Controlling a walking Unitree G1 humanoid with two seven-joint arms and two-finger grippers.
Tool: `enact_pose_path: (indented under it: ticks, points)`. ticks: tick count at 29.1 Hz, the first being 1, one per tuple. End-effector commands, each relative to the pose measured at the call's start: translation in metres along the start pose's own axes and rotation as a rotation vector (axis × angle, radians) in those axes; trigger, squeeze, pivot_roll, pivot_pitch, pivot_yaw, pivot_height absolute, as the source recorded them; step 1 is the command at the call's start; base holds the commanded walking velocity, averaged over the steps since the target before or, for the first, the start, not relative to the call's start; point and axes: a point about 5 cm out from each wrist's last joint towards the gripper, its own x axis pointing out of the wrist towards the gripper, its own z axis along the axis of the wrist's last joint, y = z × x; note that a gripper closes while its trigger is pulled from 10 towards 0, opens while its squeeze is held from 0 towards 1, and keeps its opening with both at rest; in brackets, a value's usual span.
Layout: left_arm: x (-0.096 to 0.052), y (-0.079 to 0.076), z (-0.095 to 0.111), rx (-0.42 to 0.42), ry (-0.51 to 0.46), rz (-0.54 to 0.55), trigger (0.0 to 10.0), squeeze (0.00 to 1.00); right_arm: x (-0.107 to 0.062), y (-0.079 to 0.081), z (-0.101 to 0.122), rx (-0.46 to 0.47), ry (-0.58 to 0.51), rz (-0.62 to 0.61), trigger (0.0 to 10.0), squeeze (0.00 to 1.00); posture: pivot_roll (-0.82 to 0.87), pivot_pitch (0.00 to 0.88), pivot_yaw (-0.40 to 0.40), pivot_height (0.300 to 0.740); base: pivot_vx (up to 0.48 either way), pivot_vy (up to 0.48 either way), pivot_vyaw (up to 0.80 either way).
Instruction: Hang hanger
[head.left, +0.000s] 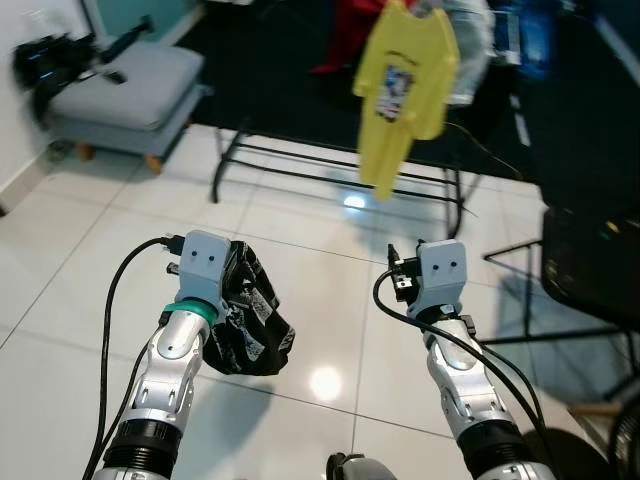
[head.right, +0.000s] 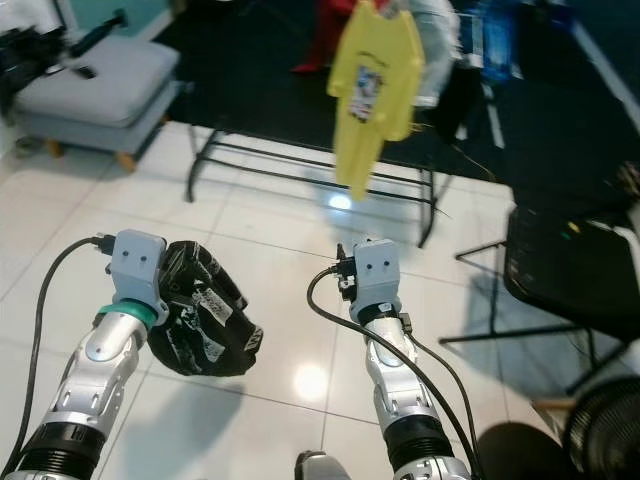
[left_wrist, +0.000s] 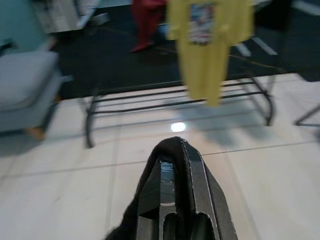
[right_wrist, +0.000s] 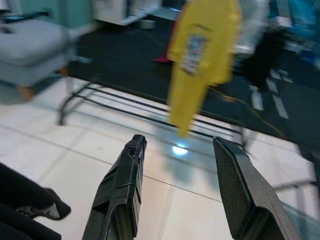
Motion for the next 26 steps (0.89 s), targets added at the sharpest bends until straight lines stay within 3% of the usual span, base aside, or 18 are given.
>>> enact_pose_path:
  ticks: [1, 6, 9, 13, 20, 26]
  points:
    - [0.001, -0.002, 0.003, -0.013, -0.008, -0.004, 10.0, 0.00, -0.002, -0.002, -0.004, 0.009, 0.011, -0.012, 10.0, 0.00, -0.02, 0.025, -0.012, 0.740, 0.000, 0.000, -0.80]
    - [0.001, -0.001, 0.001, -0.040, 0.004, 0.009, 10.0, 0.00, -0.002, -0.002, -0.004, 0.006, 0.009, -0.008, 10.0, 0.00, -0.02, 0.025, -0.014, 0.740, 0.000, 0.000, -0.80]
    - [0.000, -0.002, -0.002, -0.097, 0.033, 0.012, 10.0, 0.00, -0.002, -0.001, -0.004, 0.007, 0.006, -0.005, 10.0, 0.00, -0.02, 0.026, -0.013, 0.740, 0.000, 0.000, -0.80]
    - [0.000, -0.001, -0.002, -0.101, 0.037, 0.012, 10.0, 0.00, -0.002, -0.001, -0.003, 0.007, 0.003, -0.005, 10.0, 0.00, -0.02, 0.027, -0.011, 0.740, 0.000, 0.000, -0.80]
    - [0.001, 0.003, 0.000, -0.072, 0.021, 0.021, 10.0, 0.00, -0.002, -0.001, -0.004, 0.005, 0.001, -0.005, 10.0, 0.00, -0.02, 0.028, -0.009, 0.740, 0.000, 0.000, -0.80]
    - [-0.005, 0.011, -0.009, 0.014, 0.028, 0.057, 10.0, 0.00, -0.002, 0.005, -0.004, -0.026, -0.009, 0.039, 10.0, 0.00, -0.01, 0.028, -0.015, 0.740, 0.102, 0.000, 0.00]
